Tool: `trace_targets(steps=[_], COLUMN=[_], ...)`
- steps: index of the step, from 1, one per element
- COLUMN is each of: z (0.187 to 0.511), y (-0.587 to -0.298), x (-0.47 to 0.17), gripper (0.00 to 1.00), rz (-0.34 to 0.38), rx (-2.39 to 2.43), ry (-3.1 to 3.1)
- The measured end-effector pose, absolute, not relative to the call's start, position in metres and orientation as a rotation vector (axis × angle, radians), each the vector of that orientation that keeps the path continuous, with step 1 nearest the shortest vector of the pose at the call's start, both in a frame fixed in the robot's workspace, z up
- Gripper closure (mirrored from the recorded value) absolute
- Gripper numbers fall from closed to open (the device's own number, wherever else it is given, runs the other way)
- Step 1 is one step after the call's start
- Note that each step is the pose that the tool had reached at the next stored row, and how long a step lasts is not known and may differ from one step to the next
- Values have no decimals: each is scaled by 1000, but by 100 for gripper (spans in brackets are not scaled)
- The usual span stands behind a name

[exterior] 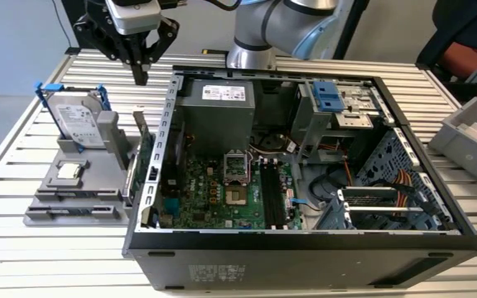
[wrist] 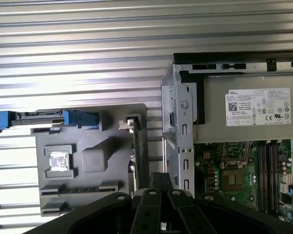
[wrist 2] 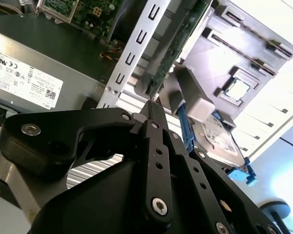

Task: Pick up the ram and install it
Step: 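Reach for the ram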

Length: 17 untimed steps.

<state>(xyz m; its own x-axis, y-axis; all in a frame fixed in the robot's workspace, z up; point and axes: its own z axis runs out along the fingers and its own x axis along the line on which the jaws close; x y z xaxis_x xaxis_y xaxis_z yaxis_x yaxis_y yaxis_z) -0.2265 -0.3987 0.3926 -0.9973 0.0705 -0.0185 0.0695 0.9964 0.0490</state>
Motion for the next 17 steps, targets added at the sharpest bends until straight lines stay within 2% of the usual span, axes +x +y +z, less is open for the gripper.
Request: trace_targets(steps=[17], z=[393], y=[-399], x=[-258], gripper=[100], rz=[75], rx=[109], ry=[3120])
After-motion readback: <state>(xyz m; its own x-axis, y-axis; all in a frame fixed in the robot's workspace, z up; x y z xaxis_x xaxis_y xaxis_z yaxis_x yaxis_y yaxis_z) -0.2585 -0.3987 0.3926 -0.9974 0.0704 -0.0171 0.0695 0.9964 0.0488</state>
